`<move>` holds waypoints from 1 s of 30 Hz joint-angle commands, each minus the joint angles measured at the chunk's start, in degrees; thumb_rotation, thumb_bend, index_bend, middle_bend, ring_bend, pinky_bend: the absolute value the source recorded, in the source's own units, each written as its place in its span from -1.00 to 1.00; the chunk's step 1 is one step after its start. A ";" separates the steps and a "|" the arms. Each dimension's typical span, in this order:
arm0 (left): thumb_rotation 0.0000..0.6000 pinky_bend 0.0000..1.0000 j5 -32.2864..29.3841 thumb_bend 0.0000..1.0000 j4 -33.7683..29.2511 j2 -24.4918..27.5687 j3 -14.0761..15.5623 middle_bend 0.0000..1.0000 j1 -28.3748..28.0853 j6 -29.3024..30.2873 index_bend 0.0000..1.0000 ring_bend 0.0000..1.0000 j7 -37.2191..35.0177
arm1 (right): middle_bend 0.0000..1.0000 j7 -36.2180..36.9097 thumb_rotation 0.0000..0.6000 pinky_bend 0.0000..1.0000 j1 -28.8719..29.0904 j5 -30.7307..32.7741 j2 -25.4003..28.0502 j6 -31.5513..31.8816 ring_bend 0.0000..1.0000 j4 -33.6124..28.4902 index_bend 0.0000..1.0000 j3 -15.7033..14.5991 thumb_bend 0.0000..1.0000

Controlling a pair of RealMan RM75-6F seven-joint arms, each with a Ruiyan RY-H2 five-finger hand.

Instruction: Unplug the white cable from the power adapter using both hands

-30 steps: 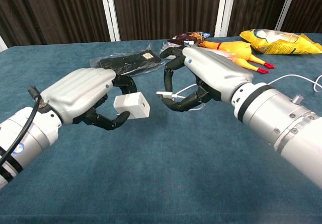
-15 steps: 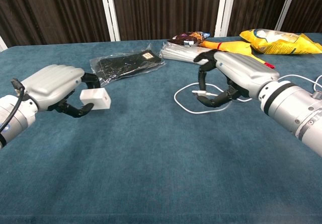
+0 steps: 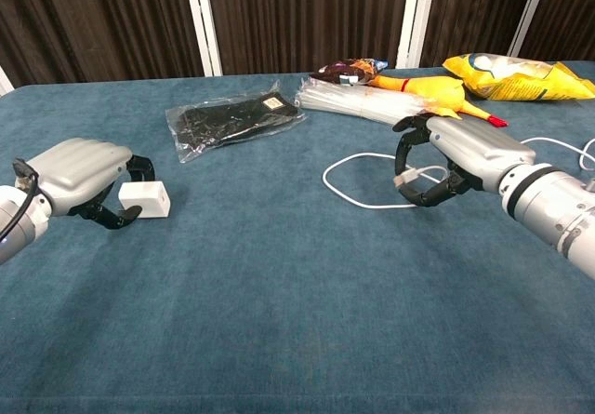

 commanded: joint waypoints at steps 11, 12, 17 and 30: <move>1.00 0.42 -6.33 -0.16 -9.84 2.49 -1.36 -0.61 1.21 3.42 -0.75 -0.03 6.85 | -1.00 -4.10 1.00 -1.00 -2.86 0.98 14.79 -2.28 -1.00 -17.82 -0.92 -2.91 -0.36; 1.00 0.42 -6.08 -0.16 -10.68 2.96 -1.25 -0.62 1.49 4.23 -0.79 -0.02 7.06 | -1.00 -3.76 1.00 -1.00 -3.70 0.34 16.31 -1.29 -1.00 -19.85 -0.96 -3.42 -0.42; 1.00 0.31 -6.50 -0.17 -19.51 8.94 0.44 -0.76 3.56 6.54 -0.92 -0.10 9.69 | -1.00 -5.36 1.00 -1.00 -8.01 -3.69 25.58 3.01 -1.00 -28.02 -1.00 -7.89 -0.61; 1.00 -0.62 15.08 -0.18 -26.31 26.72 12.72 -0.92 14.51 16.28 -0.99 -0.95 -13.30 | -1.00 -5.64 1.00 -1.00 -25.53 -14.33 38.54 25.97 -1.00 -31.05 -1.00 -16.93 -0.66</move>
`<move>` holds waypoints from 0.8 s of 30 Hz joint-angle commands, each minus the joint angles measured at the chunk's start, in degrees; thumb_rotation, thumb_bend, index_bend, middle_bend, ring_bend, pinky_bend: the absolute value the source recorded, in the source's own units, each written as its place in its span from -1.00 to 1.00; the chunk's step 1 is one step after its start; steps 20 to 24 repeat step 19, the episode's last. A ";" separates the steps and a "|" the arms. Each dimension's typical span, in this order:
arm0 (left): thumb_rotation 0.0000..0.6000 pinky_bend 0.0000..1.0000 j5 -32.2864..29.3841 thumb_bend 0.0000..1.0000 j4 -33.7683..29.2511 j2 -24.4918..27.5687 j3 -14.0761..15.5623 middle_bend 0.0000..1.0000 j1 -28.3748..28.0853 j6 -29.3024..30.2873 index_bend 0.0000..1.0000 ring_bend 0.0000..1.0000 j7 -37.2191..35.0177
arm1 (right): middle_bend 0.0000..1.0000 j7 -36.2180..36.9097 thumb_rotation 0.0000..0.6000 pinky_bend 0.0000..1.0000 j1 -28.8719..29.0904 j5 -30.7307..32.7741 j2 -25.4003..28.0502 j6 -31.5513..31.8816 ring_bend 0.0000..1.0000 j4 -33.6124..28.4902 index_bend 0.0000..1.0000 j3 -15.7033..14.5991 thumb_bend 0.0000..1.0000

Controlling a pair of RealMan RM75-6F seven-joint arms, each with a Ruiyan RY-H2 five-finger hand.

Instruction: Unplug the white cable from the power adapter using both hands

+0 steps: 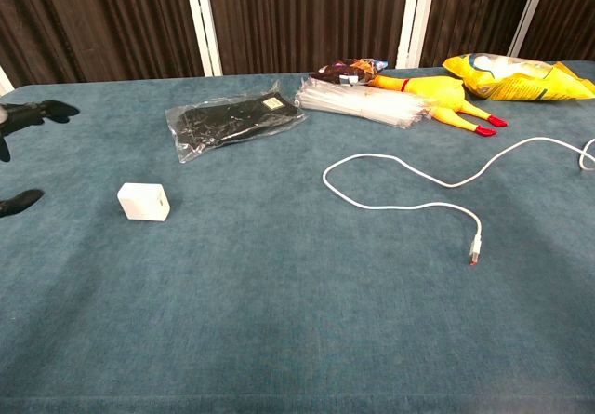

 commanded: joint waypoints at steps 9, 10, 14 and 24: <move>1.00 -0.86 13.59 -0.18 13.67 5.37 9.59 -1.00 10.58 10.12 -1.00 -1.00 -28.34 | -1.00 1.24 1.00 -1.00 -13.13 -9.24 -0.06 17.48 -1.00 7.78 -1.00 -4.58 -0.69; 1.00 -0.86 16.20 -0.19 12.76 7.96 10.23 -1.00 10.42 11.37 -1.00 -1.00 -33.17 | -1.00 3.04 1.00 -1.00 -13.81 -8.96 0.30 18.40 -1.00 7.63 -1.00 -4.21 -0.69; 1.00 -0.87 18.21 -0.20 14.22 9.48 10.17 -1.00 11.05 13.13 -1.00 -1.00 -36.68 | -1.00 5.43 1.00 -1.00 -13.82 -8.70 1.46 16.98 -1.00 7.71 -1.00 -3.75 -0.69; 1.00 -0.87 18.49 -0.19 14.15 10.43 10.60 -1.00 11.18 11.18 -1.00 -1.00 -37.86 | -1.00 7.22 1.00 -1.00 -13.49 -8.16 2.35 14.77 -1.00 7.56 -1.00 -2.95 -0.69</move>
